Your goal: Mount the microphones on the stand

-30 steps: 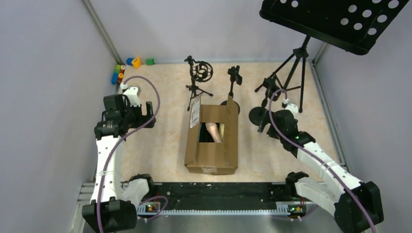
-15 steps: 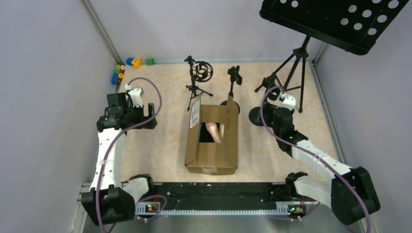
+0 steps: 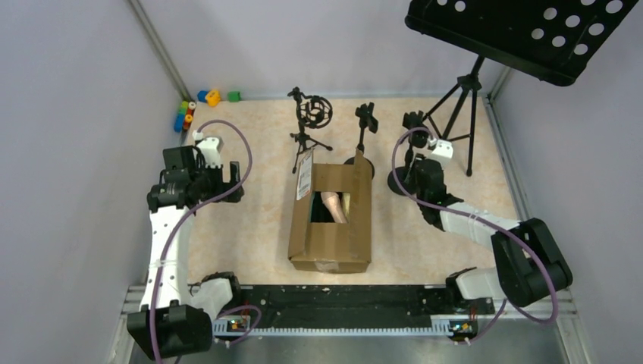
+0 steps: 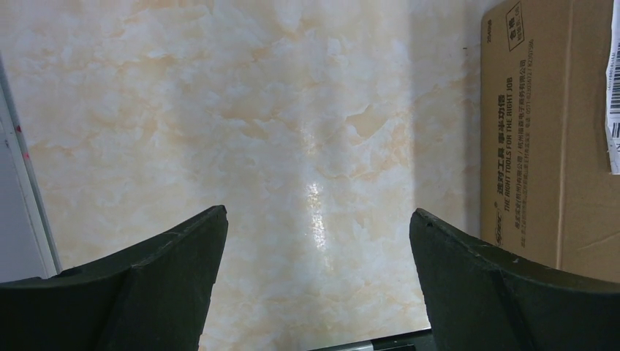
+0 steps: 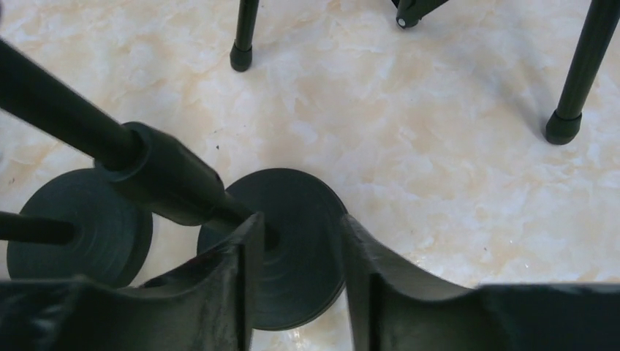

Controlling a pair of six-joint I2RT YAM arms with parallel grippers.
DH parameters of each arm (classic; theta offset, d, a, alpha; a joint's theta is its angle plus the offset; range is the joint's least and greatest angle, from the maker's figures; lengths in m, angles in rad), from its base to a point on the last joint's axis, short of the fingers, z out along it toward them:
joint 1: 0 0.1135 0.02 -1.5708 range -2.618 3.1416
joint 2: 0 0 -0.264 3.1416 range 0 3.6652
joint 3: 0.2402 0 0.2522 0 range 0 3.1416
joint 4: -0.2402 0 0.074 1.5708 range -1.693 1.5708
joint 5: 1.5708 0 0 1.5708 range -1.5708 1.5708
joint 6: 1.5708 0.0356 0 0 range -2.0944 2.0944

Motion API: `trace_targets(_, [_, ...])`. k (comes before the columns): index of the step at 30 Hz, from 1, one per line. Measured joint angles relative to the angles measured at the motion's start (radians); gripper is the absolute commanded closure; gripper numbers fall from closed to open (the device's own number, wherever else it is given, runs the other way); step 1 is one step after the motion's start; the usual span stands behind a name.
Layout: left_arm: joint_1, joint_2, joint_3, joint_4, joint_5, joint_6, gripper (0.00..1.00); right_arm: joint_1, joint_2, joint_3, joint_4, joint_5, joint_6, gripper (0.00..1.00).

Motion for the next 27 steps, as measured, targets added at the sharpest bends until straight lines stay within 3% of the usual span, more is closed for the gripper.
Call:
trace_targets(10, [0.000,-0.022,0.002,-0.021,-0.001,0.026,0.01,0.000,-0.010,0.016,-0.039,0.058,-0.003,0.96])
trace_targets(19, [0.000,-0.037,0.008,-0.029,0.003,0.062,0.01,0.000,-0.298,0.014,-0.268,0.219,0.034,0.96])
trace_targets(24, [0.000,-0.039,0.008,-0.033,0.007,0.083,0.01,0.000,-0.432,0.007,-0.375,0.262,0.051,0.67])
trace_targets(27, [0.000,-0.047,0.008,-0.034,0.010,0.092,0.01,0.000,-0.441,-0.007,-0.389,0.230,0.052,0.41])
